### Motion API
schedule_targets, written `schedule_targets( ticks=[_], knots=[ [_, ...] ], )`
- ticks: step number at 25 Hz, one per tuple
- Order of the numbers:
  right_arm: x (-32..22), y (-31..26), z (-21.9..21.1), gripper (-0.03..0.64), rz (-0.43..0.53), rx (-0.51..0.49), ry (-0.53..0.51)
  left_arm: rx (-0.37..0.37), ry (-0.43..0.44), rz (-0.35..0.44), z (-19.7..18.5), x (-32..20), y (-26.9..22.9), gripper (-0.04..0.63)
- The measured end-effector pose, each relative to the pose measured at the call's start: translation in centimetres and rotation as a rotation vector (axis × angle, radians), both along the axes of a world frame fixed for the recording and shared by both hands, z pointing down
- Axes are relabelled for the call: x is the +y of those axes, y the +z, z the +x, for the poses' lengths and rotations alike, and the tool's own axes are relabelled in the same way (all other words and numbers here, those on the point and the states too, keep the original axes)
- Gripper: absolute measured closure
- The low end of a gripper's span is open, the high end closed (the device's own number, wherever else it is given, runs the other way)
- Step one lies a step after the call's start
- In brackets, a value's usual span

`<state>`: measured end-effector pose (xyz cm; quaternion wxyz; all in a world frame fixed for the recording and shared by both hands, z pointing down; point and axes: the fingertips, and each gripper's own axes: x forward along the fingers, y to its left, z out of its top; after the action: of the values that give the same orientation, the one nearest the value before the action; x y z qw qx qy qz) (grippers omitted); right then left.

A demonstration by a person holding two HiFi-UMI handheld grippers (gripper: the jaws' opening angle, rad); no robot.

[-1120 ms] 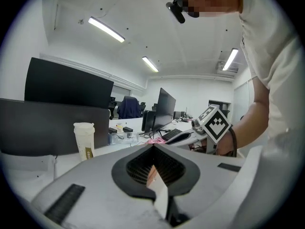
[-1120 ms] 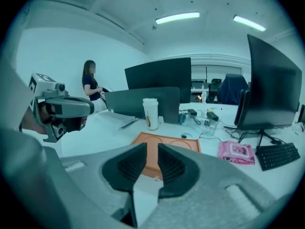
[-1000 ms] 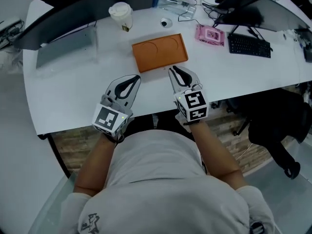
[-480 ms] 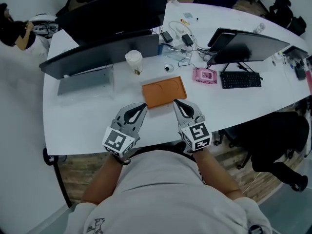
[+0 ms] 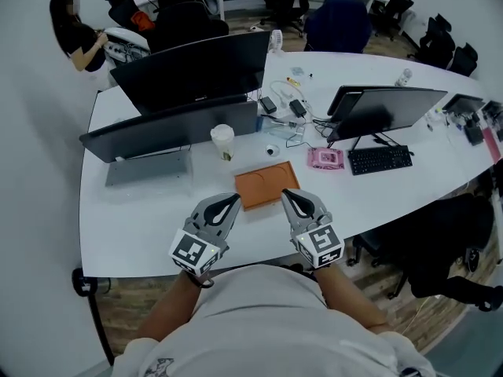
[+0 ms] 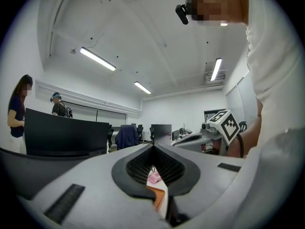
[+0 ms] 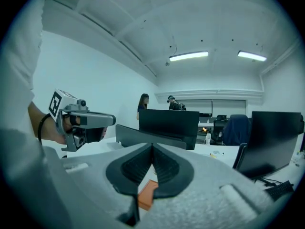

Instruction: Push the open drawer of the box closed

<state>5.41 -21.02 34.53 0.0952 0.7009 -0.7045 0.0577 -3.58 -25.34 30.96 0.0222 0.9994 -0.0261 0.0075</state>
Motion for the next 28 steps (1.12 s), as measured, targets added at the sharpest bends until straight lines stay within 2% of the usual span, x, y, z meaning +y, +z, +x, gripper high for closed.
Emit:
schedule_targets(
  ticks=[8,16,28],
  knots=[
    [2.2,-0.8,-2.9,0.614,0.02,0.0,0.014,-0.001,0.062,-0.003,-2.3,2.2,-0.3,0.597],
    [6.5,-1.8,-4.7,0.614,0.048,0.003,-0.024,0.016,0.025,-0.008,-3.8,5.9,-0.7,0.597],
    [18.9,-1.2,-5.8,0.614,0.036,-0.006,-0.081,-0.01,-0.019,-0.047,-5.2,18.5,0.4,0.597]
  ],
)
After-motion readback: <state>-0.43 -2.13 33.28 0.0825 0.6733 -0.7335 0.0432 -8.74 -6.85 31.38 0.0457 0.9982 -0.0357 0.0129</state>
